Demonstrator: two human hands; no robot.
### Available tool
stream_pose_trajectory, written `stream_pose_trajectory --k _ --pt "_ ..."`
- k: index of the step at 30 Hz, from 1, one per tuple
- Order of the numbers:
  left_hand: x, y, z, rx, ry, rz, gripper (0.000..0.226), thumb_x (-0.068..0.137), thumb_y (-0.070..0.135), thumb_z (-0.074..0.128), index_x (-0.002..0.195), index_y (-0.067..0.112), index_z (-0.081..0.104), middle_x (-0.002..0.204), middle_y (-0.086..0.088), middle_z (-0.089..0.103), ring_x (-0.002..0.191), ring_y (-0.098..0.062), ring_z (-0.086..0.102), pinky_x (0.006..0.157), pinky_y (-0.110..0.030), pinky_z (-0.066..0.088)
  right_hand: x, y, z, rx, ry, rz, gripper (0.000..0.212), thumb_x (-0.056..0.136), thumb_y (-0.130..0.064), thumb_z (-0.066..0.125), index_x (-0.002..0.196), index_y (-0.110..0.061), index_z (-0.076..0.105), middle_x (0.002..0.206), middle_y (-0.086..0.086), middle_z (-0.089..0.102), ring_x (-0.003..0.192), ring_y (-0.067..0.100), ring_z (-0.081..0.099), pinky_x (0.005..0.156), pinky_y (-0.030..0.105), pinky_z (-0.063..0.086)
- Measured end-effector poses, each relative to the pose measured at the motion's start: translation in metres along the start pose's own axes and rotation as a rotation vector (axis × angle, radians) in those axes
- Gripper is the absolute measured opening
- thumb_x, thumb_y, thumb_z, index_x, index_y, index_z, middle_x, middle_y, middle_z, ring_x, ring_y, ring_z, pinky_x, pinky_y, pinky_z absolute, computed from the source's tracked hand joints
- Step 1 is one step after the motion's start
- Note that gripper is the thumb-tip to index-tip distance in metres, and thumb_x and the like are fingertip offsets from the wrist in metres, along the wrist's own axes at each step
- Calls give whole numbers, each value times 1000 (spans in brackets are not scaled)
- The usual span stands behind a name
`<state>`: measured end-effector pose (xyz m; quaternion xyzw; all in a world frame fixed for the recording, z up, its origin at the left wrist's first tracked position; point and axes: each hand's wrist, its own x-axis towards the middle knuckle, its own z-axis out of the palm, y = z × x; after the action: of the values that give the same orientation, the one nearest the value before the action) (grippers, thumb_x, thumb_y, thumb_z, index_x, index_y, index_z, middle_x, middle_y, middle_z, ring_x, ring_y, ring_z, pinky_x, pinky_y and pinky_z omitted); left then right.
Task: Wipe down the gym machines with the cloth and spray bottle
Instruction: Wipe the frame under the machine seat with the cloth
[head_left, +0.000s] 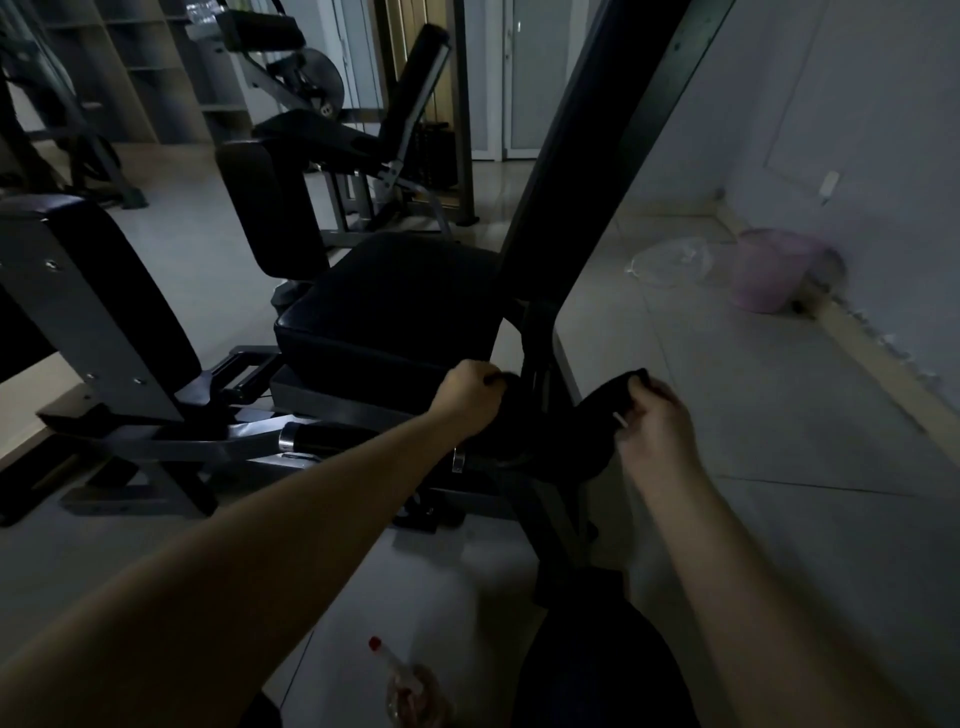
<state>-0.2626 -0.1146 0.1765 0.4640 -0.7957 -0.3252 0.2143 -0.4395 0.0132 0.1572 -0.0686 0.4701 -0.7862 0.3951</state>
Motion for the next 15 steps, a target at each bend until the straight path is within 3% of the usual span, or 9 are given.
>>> stream_pose_trajectory --k 3,6,9,11,15 --pt "8 18 -18 -294 196 -94 21 99 16 54 83 13 67 68 -2 60 62 -20 59 52 -24 42 -4 41 -11 -127 -35 86 11 101 -14 54 102 -10 64 92 10 70 82 25 67 68 34 54" --pt "9 33 -34 -433 156 -42 21 100 14 55 85 18 70 80 -7 68 71 -21 65 63 -32 51 -3 58 -14 -134 -93 102 17 103 -13 49 100 -8 65 91 9 71 86 26 68 69 35 54" --pt "5 33 -25 -364 20 -10 24 97 11 59 81 25 71 82 -5 72 75 -23 70 71 -42 59 3 49 0 -166 -3 71 14 102 -16 53 110 -12 63 98 10 69 85 25 67 66 31 54" --pt "3 26 -14 -250 -22 -13 24 95 11 62 79 26 71 82 -9 72 77 -31 72 71 -48 60 6 39 12 -198 45 19 11 97 -16 61 107 -14 66 97 9 69 88 27 68 67 32 53" --pt "-8 18 3 -142 -93 41 8 88 7 70 94 10 75 86 -11 72 81 -28 70 76 -39 59 4 44 33 -382 -31 -100 3 89 -13 69 89 -14 71 93 12 72 93 32 69 77 36 57"
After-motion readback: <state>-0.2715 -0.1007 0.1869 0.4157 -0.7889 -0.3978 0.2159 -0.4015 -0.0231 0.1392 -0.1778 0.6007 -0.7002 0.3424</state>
